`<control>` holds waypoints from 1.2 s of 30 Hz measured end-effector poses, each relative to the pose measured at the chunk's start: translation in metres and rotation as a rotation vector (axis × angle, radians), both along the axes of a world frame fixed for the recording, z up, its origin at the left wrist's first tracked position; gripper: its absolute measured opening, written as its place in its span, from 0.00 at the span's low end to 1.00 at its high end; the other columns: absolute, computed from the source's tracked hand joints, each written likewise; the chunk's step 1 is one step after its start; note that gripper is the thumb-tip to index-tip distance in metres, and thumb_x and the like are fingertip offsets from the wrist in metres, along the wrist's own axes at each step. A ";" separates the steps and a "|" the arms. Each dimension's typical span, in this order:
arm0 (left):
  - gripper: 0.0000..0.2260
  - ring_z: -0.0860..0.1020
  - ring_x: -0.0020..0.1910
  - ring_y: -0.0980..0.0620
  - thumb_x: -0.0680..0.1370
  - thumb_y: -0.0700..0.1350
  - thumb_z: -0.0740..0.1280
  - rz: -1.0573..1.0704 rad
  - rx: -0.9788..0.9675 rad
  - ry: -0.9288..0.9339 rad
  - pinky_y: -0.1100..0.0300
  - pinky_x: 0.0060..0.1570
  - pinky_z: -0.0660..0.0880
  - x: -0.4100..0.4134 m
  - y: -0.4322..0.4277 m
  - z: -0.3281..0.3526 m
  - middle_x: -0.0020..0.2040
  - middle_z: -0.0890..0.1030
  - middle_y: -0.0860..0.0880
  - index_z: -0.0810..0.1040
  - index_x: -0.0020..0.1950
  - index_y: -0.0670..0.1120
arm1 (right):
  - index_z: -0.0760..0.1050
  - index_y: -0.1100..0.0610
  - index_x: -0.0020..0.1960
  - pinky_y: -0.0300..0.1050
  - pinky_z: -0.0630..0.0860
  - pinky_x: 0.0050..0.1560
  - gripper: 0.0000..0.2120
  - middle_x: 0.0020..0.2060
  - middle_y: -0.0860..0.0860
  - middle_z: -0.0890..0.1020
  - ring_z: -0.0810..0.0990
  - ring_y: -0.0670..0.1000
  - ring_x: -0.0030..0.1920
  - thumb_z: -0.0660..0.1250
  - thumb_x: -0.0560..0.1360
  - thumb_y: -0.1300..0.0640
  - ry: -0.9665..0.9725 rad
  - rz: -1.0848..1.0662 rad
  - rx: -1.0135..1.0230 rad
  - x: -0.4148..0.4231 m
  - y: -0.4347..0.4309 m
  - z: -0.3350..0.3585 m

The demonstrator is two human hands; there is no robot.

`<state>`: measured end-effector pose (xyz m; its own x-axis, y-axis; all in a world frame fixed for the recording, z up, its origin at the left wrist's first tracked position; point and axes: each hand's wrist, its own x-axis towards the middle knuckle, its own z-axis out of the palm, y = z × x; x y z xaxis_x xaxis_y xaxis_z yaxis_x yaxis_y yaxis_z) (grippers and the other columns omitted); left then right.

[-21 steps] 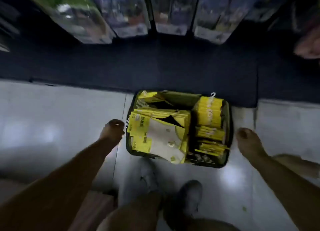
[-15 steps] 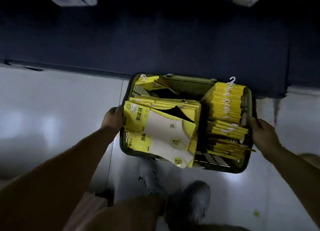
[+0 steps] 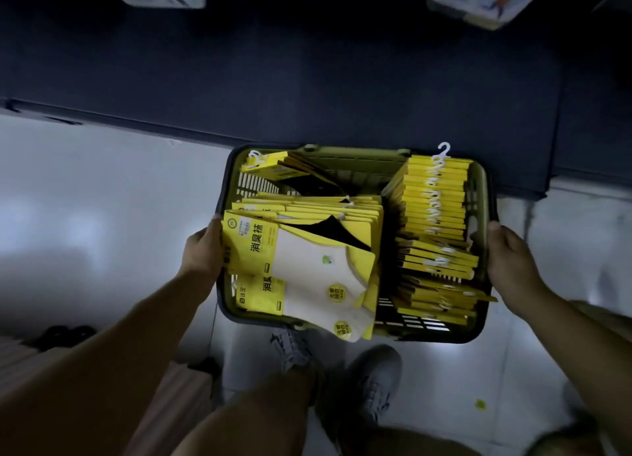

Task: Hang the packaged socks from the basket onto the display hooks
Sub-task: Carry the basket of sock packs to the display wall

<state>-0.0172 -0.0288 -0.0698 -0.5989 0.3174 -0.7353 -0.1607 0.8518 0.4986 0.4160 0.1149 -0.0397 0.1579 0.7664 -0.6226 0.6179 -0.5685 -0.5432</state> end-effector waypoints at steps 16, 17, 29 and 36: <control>0.28 0.85 0.44 0.49 0.85 0.64 0.60 0.462 0.009 0.029 0.52 0.44 0.79 -0.130 -0.146 0.369 0.35 0.88 0.53 0.89 0.35 0.54 | 0.73 0.60 0.47 0.51 0.66 0.44 0.22 0.41 0.59 0.76 0.74 0.58 0.42 0.53 0.83 0.43 -0.020 0.519 0.076 -0.240 0.042 0.362; 0.28 0.84 0.43 0.49 0.85 0.64 0.60 0.491 0.016 0.039 0.54 0.43 0.77 -0.141 -0.152 0.386 0.34 0.87 0.54 0.88 0.35 0.51 | 0.74 0.61 0.47 0.51 0.67 0.44 0.23 0.42 0.61 0.77 0.76 0.60 0.44 0.53 0.83 0.43 -0.021 0.544 0.088 -0.260 0.045 0.376; 0.25 0.79 0.49 0.43 0.87 0.61 0.57 0.890 0.028 0.178 0.50 0.53 0.70 -0.245 -0.237 0.466 0.48 0.83 0.45 0.82 0.46 0.43 | 0.77 0.62 0.60 0.49 0.69 0.51 0.21 0.50 0.58 0.80 0.77 0.60 0.55 0.54 0.85 0.48 0.050 0.935 0.187 -0.542 0.051 0.464; 0.26 0.80 0.56 0.40 0.88 0.61 0.54 1.113 -0.001 0.181 0.45 0.60 0.74 -0.304 -0.269 0.476 0.56 0.84 0.40 0.83 0.50 0.45 | 0.77 0.64 0.61 0.46 0.66 0.50 0.20 0.49 0.56 0.78 0.76 0.57 0.52 0.54 0.85 0.50 0.087 1.147 0.131 -0.711 0.032 0.467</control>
